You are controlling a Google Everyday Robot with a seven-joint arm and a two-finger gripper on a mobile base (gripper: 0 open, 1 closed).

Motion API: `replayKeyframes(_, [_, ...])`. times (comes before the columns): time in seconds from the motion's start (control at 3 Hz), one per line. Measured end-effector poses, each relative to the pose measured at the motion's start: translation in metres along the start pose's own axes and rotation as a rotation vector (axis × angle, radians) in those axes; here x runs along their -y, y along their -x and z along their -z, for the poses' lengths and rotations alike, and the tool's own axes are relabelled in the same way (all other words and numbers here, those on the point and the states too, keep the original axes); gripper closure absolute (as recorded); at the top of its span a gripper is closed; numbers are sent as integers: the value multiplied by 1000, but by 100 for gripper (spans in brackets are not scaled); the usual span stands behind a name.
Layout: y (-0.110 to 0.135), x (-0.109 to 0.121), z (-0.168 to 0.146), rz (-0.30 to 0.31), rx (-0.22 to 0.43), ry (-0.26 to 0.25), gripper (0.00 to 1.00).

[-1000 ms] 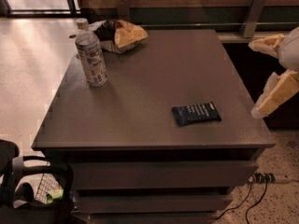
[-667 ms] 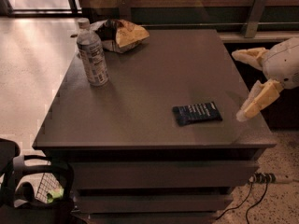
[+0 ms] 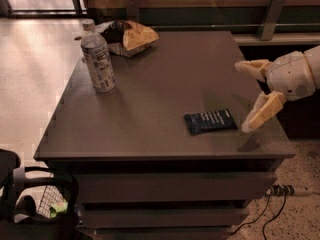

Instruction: Move rxbar blueberry near brown chip bag

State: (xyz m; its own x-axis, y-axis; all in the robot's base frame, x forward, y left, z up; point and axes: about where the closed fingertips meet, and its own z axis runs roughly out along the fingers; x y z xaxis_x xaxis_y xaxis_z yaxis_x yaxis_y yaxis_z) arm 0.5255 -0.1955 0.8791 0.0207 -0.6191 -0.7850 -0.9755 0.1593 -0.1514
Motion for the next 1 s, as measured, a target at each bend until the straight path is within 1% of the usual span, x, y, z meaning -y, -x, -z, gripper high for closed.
replayKeyframes(0.67, [-16,1,-33,22,40,86,0])
replayKeyframes(1.0, [-25,-5,-43,23,41,102,0])
